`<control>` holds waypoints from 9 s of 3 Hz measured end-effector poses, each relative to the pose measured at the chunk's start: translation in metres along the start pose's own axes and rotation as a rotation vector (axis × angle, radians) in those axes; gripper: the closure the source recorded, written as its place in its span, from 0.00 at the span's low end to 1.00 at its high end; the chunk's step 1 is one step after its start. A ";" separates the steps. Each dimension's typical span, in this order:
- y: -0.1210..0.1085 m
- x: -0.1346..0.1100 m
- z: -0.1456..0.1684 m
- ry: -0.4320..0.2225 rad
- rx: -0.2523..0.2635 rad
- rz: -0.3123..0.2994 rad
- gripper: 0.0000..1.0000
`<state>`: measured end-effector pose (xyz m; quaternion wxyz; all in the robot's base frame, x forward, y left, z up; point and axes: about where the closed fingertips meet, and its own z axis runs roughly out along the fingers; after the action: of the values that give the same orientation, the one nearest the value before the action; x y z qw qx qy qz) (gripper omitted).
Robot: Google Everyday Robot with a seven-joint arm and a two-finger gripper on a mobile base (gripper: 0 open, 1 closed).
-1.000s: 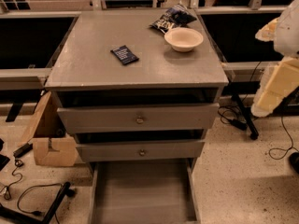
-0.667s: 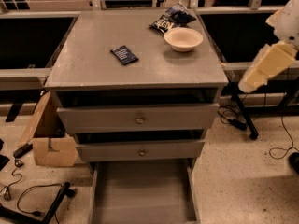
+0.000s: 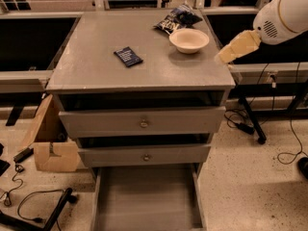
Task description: Place rxbar blueberry into bottom drawer
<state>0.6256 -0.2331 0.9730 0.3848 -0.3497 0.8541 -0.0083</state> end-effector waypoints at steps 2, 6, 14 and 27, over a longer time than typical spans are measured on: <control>0.005 -0.022 0.028 -0.057 -0.049 0.018 0.00; 0.114 -0.173 0.191 -0.138 -0.223 0.089 0.00; 0.164 -0.172 0.315 0.059 -0.294 0.127 0.27; 0.145 -0.072 0.044 -0.063 -0.129 0.208 1.00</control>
Offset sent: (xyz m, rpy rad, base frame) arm 0.0831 0.0745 -0.0182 0.2257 -0.0330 0.1095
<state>0.6019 -0.0688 0.9477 0.3868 -0.2834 0.8721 0.0977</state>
